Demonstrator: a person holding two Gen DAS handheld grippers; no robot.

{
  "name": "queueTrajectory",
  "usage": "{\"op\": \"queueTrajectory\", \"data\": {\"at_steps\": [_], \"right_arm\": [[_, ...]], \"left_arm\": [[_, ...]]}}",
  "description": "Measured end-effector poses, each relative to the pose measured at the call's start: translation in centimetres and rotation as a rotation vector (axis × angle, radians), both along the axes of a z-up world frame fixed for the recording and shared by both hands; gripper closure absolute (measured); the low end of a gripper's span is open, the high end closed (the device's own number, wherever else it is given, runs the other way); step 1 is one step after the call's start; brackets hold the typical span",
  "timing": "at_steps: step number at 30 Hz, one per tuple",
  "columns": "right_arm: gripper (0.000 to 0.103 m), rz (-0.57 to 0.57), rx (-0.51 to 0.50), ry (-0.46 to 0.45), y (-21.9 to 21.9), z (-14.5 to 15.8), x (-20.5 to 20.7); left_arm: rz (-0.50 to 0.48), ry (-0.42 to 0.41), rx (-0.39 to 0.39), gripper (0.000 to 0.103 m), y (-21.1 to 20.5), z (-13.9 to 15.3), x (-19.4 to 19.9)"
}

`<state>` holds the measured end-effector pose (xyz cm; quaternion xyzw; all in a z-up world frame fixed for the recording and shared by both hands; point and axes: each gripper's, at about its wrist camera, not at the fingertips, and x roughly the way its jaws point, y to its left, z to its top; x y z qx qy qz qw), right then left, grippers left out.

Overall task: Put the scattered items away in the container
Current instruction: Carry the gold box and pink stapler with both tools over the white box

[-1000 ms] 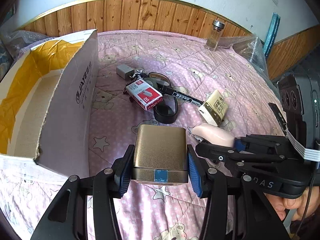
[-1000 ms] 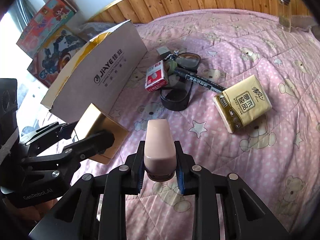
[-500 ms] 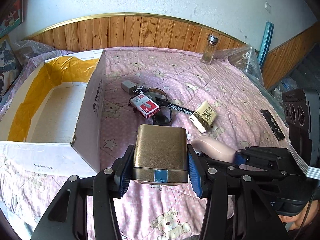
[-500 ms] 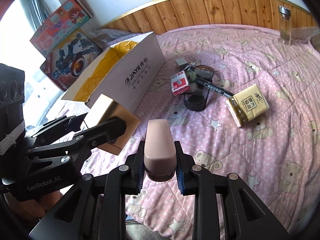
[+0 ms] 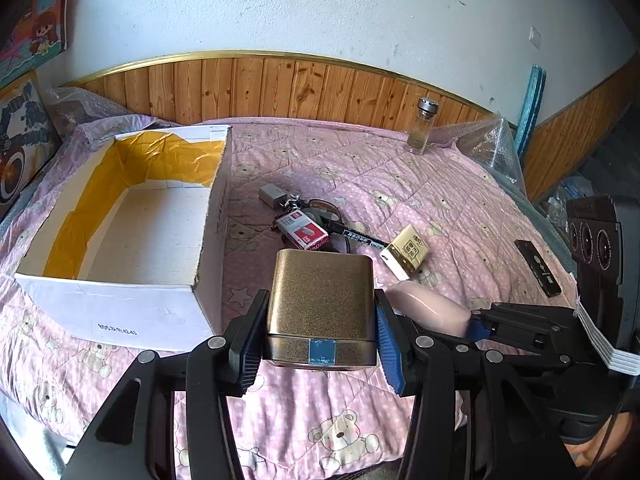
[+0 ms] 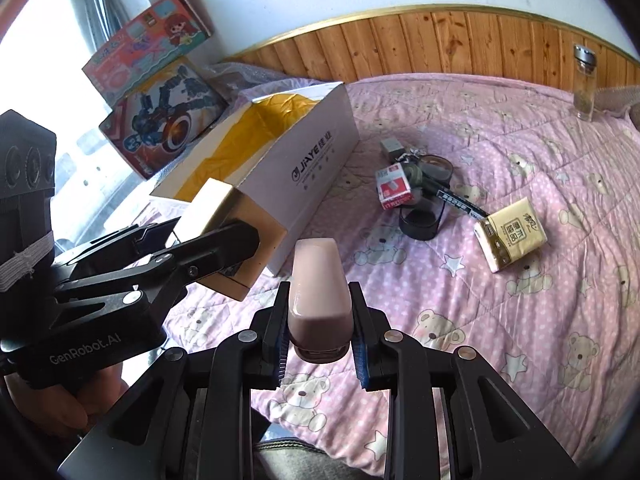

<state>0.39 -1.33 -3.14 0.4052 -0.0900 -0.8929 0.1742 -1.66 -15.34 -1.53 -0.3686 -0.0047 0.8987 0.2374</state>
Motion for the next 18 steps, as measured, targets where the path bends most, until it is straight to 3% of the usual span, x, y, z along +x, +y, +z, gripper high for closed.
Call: {"op": "queueTrajectory", "data": {"at_steps": [18], "right_arm": [[0.076, 0.126, 0.023, 0.054, -5.4, 4.5, -5.4]], "left_arm": [[0.140, -0.008, 0.107, 0.053, -6.8, 3.4, -4.1]]}}
